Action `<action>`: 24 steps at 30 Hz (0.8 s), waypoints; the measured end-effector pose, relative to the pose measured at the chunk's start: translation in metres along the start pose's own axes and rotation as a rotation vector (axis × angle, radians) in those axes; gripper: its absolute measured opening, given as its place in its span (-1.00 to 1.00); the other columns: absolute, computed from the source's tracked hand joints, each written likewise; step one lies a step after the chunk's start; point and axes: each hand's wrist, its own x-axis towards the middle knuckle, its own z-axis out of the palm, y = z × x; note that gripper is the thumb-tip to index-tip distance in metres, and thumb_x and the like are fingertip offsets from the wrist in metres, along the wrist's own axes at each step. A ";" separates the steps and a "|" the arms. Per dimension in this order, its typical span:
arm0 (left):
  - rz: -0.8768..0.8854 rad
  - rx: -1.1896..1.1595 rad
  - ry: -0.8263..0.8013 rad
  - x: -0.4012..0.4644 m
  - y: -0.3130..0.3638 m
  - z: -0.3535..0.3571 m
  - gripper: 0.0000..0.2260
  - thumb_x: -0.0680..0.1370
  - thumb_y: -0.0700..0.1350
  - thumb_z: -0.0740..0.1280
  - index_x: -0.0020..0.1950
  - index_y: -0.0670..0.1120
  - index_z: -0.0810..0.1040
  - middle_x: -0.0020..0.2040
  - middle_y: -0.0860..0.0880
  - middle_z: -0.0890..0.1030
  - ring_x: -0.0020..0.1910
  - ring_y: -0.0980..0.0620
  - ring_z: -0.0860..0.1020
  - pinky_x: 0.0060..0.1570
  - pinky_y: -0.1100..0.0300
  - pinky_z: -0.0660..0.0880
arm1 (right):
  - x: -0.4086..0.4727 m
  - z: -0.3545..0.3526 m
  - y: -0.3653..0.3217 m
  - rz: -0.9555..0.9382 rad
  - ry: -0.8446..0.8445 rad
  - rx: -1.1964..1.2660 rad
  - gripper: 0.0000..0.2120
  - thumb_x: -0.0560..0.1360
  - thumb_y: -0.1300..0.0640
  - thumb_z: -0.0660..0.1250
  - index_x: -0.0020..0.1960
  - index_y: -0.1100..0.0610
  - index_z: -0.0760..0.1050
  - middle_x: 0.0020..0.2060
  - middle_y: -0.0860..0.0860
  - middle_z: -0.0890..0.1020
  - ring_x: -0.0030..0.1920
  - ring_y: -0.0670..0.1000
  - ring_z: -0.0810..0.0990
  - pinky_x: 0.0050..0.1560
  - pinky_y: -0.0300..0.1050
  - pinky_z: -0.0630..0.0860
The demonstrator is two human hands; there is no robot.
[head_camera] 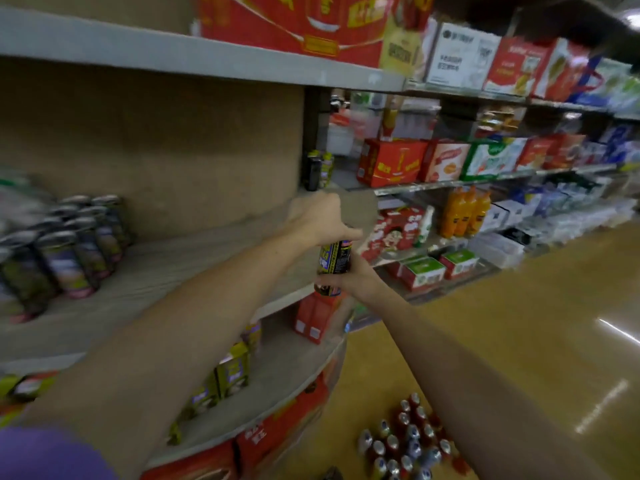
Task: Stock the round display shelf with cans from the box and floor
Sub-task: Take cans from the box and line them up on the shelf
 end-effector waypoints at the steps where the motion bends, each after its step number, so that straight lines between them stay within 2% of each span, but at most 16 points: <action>1: -0.054 0.029 0.007 -0.010 -0.014 -0.011 -0.46 0.33 0.37 0.38 -0.30 -0.12 0.44 -0.33 -0.01 0.47 -0.25 -0.04 0.52 -0.35 0.15 0.36 | 0.002 0.017 -0.009 -0.025 -0.014 0.004 -0.44 0.29 0.27 0.61 0.22 0.09 0.47 -0.02 -0.12 0.63 -0.07 -0.28 0.59 0.00 -0.37 0.55; 2: -0.103 0.062 0.009 -0.019 -0.030 -0.021 -0.47 0.34 0.37 0.37 -0.26 -0.11 0.44 -0.28 -0.02 0.48 -0.21 -0.04 0.50 -0.30 0.14 0.37 | 0.004 0.035 -0.018 -0.044 -0.031 0.010 -0.45 0.30 0.31 0.59 0.22 0.13 0.48 -0.04 -0.12 0.62 -0.13 -0.31 0.56 -0.12 -0.46 0.51; 3: -0.150 0.096 0.013 -0.029 -0.045 -0.030 -0.49 0.36 0.38 0.36 -0.23 -0.08 0.43 -0.23 -0.03 0.49 -0.19 -0.05 0.47 -0.26 0.14 0.37 | 0.006 0.053 -0.028 -0.061 -0.041 0.011 -0.46 0.30 0.33 0.58 0.22 0.17 0.49 -0.05 -0.08 0.63 -0.15 -0.30 0.56 -0.17 -0.46 0.49; 5: -0.227 0.132 0.021 -0.049 -0.078 -0.048 -0.50 0.36 0.40 0.35 -0.27 -0.04 0.38 -0.14 -0.06 0.56 -0.15 -0.09 0.51 -0.20 0.13 0.39 | 0.008 0.092 -0.044 -0.077 -0.067 0.033 -0.46 0.28 0.33 0.59 0.21 0.20 0.49 -0.04 -0.01 0.63 -0.14 -0.21 0.58 -0.11 -0.33 0.50; 8: -0.310 0.187 0.024 -0.075 -0.127 -0.067 -0.47 0.36 0.42 0.34 -0.25 -0.05 0.36 -0.02 -0.07 0.63 -0.02 -0.10 0.59 -0.18 0.14 0.41 | 0.011 0.155 -0.063 -0.054 -0.048 0.030 -0.36 0.21 0.22 0.65 0.21 0.19 0.45 0.00 0.00 0.62 -0.02 -0.02 0.60 0.01 -0.09 0.51; 11: -0.362 0.221 -0.021 -0.093 -0.179 -0.079 -0.45 0.34 0.44 0.36 -0.06 -0.04 0.50 0.07 -0.10 0.64 0.06 -0.11 0.60 -0.13 0.13 0.42 | 0.018 0.218 -0.078 -0.083 -0.081 0.036 -0.33 0.18 0.24 0.66 0.21 0.21 0.44 0.01 0.03 0.61 0.04 0.04 0.61 -0.01 -0.11 0.50; 13: -0.385 0.251 -0.046 -0.103 -0.215 -0.085 -0.36 0.34 0.44 0.36 0.10 -0.09 0.56 0.13 -0.11 0.63 0.12 -0.12 0.59 -0.06 0.10 0.45 | 0.023 0.255 -0.089 -0.103 -0.115 0.019 -0.34 0.18 0.21 0.67 0.18 0.14 0.44 -0.02 -0.02 0.59 0.03 0.03 0.60 -0.02 -0.12 0.49; 17: -0.402 0.264 -0.078 -0.122 -0.288 -0.091 -0.25 0.33 0.47 0.33 0.20 -0.13 0.52 0.18 -0.13 0.57 0.21 -0.17 0.52 0.05 0.00 0.49 | 0.036 0.325 -0.108 -0.114 -0.150 -0.054 -0.34 0.15 0.07 0.69 0.15 0.05 0.47 0.02 -0.01 0.64 0.04 0.01 0.62 0.05 -0.05 0.54; 19: -0.387 0.248 -0.114 -0.130 -0.323 -0.093 -0.18 0.27 0.55 0.27 0.19 -0.11 0.52 0.13 -0.12 0.56 0.18 -0.17 0.53 0.07 -0.02 0.53 | 0.042 0.357 -0.112 -0.117 -0.135 -0.080 -0.33 0.10 0.01 0.70 0.13 0.07 0.52 0.04 0.01 0.67 0.06 0.02 0.64 0.07 -0.03 0.56; 20: -0.371 0.236 -0.142 -0.133 -0.341 -0.093 -0.18 0.25 0.58 0.23 0.11 -0.11 0.54 0.03 -0.09 0.57 0.11 -0.14 0.55 0.04 -0.02 0.54 | 0.045 0.371 -0.114 -0.116 -0.132 -0.086 -0.31 0.10 0.01 0.70 0.16 0.09 0.53 0.04 0.01 0.68 0.06 0.01 0.64 0.05 -0.07 0.55; 22: -0.331 0.210 -0.204 -0.138 -0.369 -0.096 -0.30 0.30 0.55 0.24 -0.07 -0.10 0.52 -0.13 -0.03 0.52 -0.03 -0.08 0.55 -0.10 0.07 0.49 | 0.048 0.395 -0.118 -0.110 -0.117 -0.090 -0.29 0.12 0.03 0.70 0.20 0.11 0.54 0.05 0.01 0.68 0.07 0.00 0.64 0.03 -0.12 0.53; 24: -0.261 0.154 -0.287 -0.141 -0.393 -0.099 -0.39 0.38 0.44 0.32 -0.09 -0.14 0.54 -0.16 -0.05 0.55 -0.10 -0.06 0.53 -0.19 0.10 0.42 | 0.051 0.415 -0.120 -0.100 -0.111 -0.097 -0.29 0.13 0.05 0.69 0.23 0.13 0.54 0.08 0.03 0.68 0.10 0.02 0.63 0.06 -0.10 0.54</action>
